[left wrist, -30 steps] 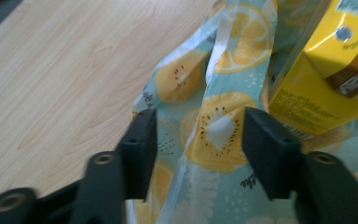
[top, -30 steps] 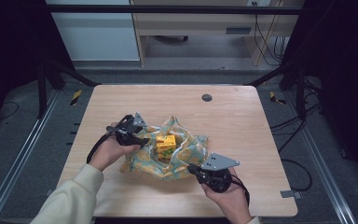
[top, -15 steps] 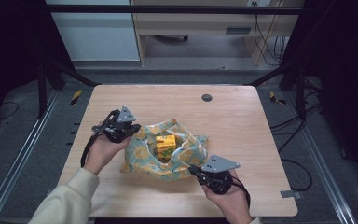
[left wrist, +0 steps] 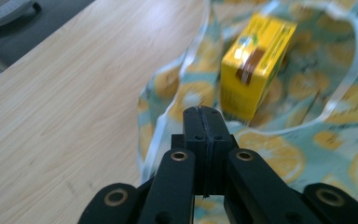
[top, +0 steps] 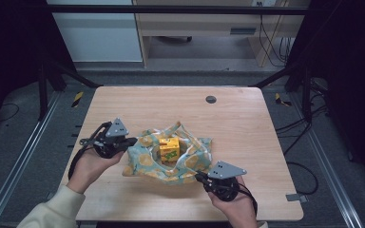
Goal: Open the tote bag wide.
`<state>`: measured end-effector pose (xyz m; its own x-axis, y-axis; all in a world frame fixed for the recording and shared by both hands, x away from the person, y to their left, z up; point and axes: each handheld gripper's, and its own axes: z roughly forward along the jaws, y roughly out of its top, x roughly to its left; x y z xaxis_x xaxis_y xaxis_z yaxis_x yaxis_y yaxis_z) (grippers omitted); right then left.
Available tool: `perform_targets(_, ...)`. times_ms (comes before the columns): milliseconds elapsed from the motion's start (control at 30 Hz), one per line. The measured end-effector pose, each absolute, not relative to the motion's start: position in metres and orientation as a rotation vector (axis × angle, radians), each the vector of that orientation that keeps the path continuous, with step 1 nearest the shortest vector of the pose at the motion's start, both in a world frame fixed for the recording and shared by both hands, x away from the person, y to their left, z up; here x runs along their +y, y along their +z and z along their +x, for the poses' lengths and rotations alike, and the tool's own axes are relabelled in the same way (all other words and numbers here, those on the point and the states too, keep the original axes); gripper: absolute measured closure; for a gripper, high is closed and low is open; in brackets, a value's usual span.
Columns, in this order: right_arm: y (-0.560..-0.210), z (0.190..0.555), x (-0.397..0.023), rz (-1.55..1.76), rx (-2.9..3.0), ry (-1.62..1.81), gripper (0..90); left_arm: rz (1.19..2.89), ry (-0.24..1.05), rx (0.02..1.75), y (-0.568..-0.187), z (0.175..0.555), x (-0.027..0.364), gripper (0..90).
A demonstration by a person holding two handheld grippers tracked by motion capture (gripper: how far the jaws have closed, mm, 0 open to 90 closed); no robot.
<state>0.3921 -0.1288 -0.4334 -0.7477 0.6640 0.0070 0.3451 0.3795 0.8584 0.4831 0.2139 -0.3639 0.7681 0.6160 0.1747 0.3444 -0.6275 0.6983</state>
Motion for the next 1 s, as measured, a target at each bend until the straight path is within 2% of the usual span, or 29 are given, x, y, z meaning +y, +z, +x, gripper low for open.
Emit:
perform_targets(200, -0.438, 0.396, -0.127, 0.894, 2.318, 1.3, 85.9, 2.322, 0.54, 0.745, -0.381, 0.494, 0.216, 90.0)
perform_targets(233, -0.438, 0.396, -0.127, 0.894, 2.318, 1.3, 85.9, 2.322, 0.54, 0.745, -0.381, 0.494, 0.216, 84.0)
perform_targets(267, -0.438, 0.396, -0.126, 0.895, 2.321, 1.3, 85.8, 2.306, 0.555, 0.754, -0.381, 0.496, 0.215, 84.0)
perform_targets(367, -0.439, 0.397, -0.127, 0.899, 2.329, 1.297, 85.0, 2.289, 0.563, 0.746, -0.378, 0.5, 0.206, 61.0)
perform_targets(467, -0.44, 0.397, -0.127, 0.901, 2.329, 1.298, 84.7, 2.306, 0.577, 0.727, -0.379, 0.506, 0.195, 47.3)
perform_targets(500, -0.44, 0.397, -0.128, 0.9, 2.328, 1.298, 84.4, 2.352, 0.535, 0.715, -0.383, 0.513, 0.186, 42.3)
perform_targets(600, -0.439, 0.396, -0.128, 0.903, 2.327, 1.3, 84.2, 2.397, 0.547, 0.71, -0.388, 0.519, 0.179, 38.1)
perform_targets(733, -0.44, 0.396, -0.127, 0.894, 2.335, 1.298, 83.9, 2.508, 0.494, 0.683, -0.403, 0.533, 0.166, 32.7)
perform_targets(833, -0.44, 0.397, -0.126, 0.889, 2.339, 1.295, 83.8, 2.535, 0.484, 0.69, -0.411, 0.538, 0.161, 32.3)
perform_targets(867, -0.44, 0.397, -0.126, 0.889, 2.342, 1.294, 83.7, 2.539, 0.474, 0.689, -0.412, 0.539, 0.159, 34.9)
perform_targets(900, -0.441, 0.397, -0.126, 0.888, 2.344, 1.292, 83.7, 2.558, 0.452, 0.674, -0.414, 0.54, 0.157, 47.9)
perform_targets(967, -0.441, 0.396, -0.126, 0.888, 2.344, 1.29, 83.6, 2.547, 0.455, 0.686, -0.414, 0.541, 0.156, 63.9)
perform_targets(1000, -0.441, 0.396, -0.126, 0.887, 2.342, 1.29, 83.6, 2.534, 0.448, 0.695, -0.413, 0.54, 0.157, 68.6)
